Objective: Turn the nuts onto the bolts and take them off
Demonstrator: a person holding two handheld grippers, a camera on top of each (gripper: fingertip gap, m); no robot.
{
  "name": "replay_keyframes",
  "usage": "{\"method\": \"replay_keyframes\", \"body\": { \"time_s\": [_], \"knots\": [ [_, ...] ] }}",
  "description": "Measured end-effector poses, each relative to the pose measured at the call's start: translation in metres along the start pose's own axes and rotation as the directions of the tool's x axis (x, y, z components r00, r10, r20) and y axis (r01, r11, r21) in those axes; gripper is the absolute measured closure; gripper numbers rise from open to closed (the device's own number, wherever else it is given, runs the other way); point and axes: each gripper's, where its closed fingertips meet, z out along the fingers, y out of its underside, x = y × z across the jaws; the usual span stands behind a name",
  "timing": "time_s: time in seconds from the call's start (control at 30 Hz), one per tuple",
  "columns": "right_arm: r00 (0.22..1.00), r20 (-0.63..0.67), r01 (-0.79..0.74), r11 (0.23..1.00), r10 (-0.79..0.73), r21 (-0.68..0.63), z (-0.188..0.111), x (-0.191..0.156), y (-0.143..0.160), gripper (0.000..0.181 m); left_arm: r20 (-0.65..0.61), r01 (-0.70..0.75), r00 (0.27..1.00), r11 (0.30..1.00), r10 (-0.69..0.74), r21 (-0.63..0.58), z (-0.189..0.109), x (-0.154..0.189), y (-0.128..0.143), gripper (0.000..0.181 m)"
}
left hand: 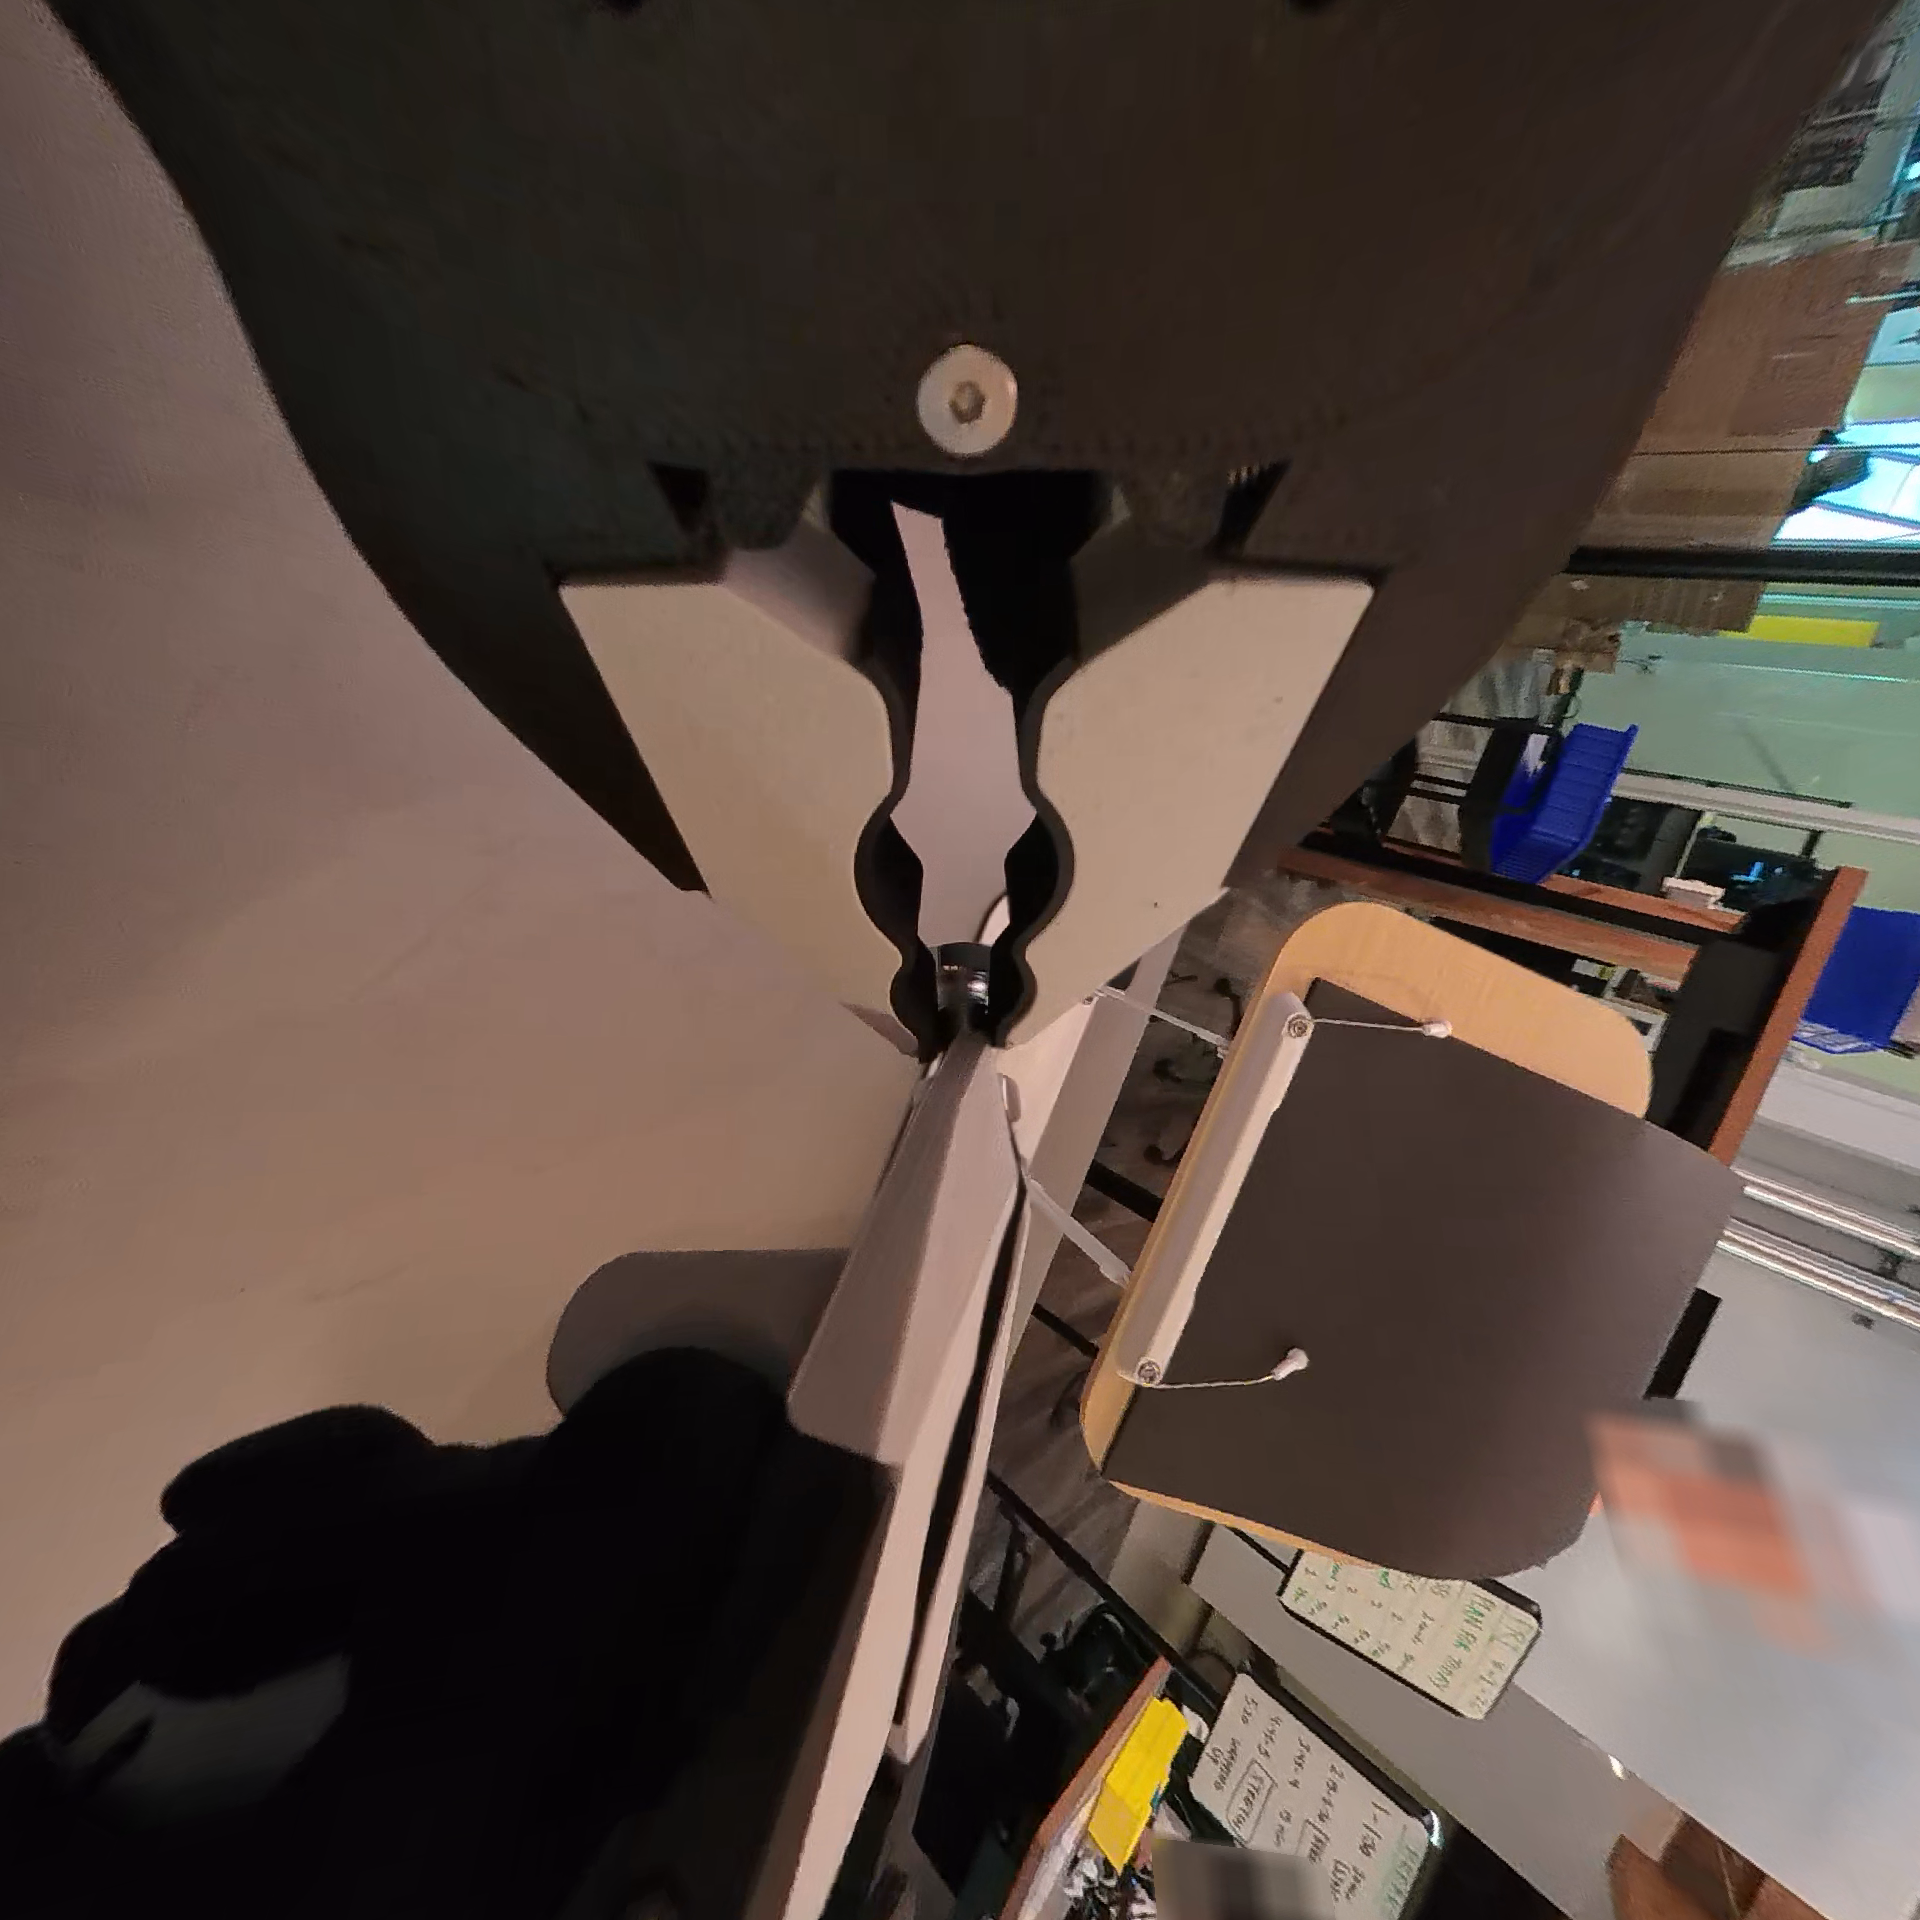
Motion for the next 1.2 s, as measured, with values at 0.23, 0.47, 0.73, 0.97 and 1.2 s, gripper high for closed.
{"method": "replay_keyframes", "body": {
  "time_s": [0.23, 0.47, 0.73, 0.97, 1.2],
  "knots": [
    [1.000, 0.017, -0.004, 1.000, 0.004, -0.006, 0.000, 0.004, 0.006, 0.164, -0.027, 0.027, 0.999, 1.000, -0.027, 0.005, 0.004, 0.006, 0.002, 0.174],
    [0.991, -0.018, 0.134, 0.988, -0.135, -0.072, -0.012, 0.012, 0.008, 0.164, -0.191, 0.228, 0.955, 0.973, -0.227, -0.017, 0.002, 0.015, 0.003, 0.131],
    [0.954, 0.086, 0.297, 0.939, -0.286, -0.174, -0.025, -0.011, 0.015, 0.164, -0.426, 0.405, 0.838, 0.912, -0.341, 0.067, 0.000, 0.046, -0.006, 0.148],
    [0.951, 0.109, 0.306, 0.932, -0.289, -0.196, -0.027, -0.018, 0.017, 0.164, -0.455, 0.482, 0.807, 0.866, -0.377, 0.136, -0.007, 0.039, -0.016, 0.157],
    [0.966, 0.077, 0.256, 0.943, -0.245, -0.212, -0.025, -0.013, 0.018, 0.164, -0.454, 0.494, 0.803, 0.858, -0.386, 0.144, -0.006, 0.039, -0.015, 0.163]
  ]
}}
